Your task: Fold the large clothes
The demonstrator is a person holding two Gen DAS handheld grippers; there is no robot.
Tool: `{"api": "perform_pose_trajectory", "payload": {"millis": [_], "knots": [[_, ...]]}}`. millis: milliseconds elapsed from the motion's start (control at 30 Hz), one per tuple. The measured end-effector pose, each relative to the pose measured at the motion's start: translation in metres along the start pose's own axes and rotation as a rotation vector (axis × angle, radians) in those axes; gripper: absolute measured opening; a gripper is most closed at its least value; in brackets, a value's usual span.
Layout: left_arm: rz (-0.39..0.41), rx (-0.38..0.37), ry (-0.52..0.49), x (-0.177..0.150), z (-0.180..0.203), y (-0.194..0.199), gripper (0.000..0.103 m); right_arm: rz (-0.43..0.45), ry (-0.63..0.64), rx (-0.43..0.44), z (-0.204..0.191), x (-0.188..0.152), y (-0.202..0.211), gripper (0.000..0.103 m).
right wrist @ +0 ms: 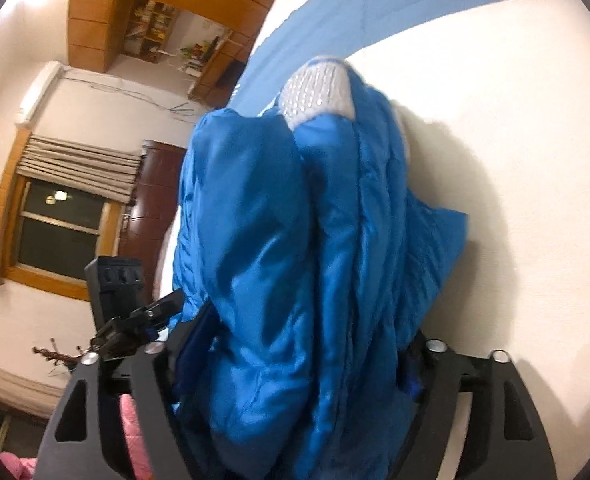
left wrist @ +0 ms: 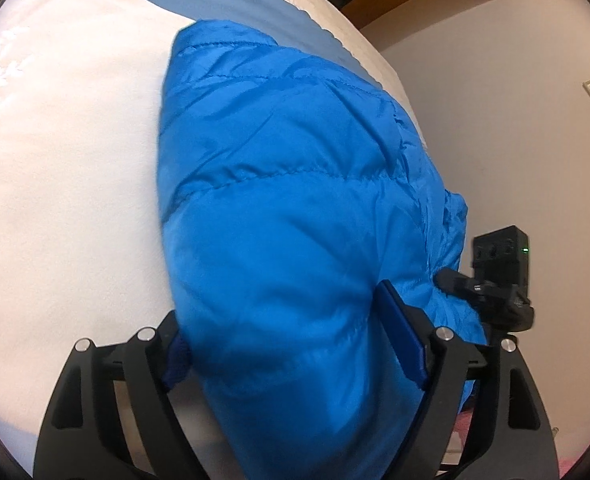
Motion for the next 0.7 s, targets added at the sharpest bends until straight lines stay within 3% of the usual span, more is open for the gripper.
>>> {"api": "perform_pose_trajectory", "payload": {"millis": [167, 367, 500, 700], "knots": [[0.057, 0.097, -0.044, -0.025, 0.001, 0.039, 0.080, 0.026, 0.086, -0.141, -0.028, -0.023, 0.030, 0.084], [0.121, 0.171, -0.096, -0.062, 0.013, 0.074, 0.080, 0.043, 0.151, -0.176, -0.061, -0.056, 0.047, 0.084], [0.110, 0.251, -0.134, -0.078, 0.015, 0.067, 0.080, 0.036, 0.139, -0.273, -0.051, -0.068, 0.046, 0.084], [0.086, 0.264, -0.132, -0.084, 0.006, 0.038, 0.083, 0.019, 0.081, -0.341, -0.017, -0.081, 0.036, 0.086]]}}
Point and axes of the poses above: each gripper's, at about its wrist camera, not at the fingertips, and y roughly against the way its jaws point, z to its right, x to its top, the point moved 5 cm from there along -y, roughly the way its jaws point, and after that the axes turned 13 degrees about x, right-handed, at the moved point
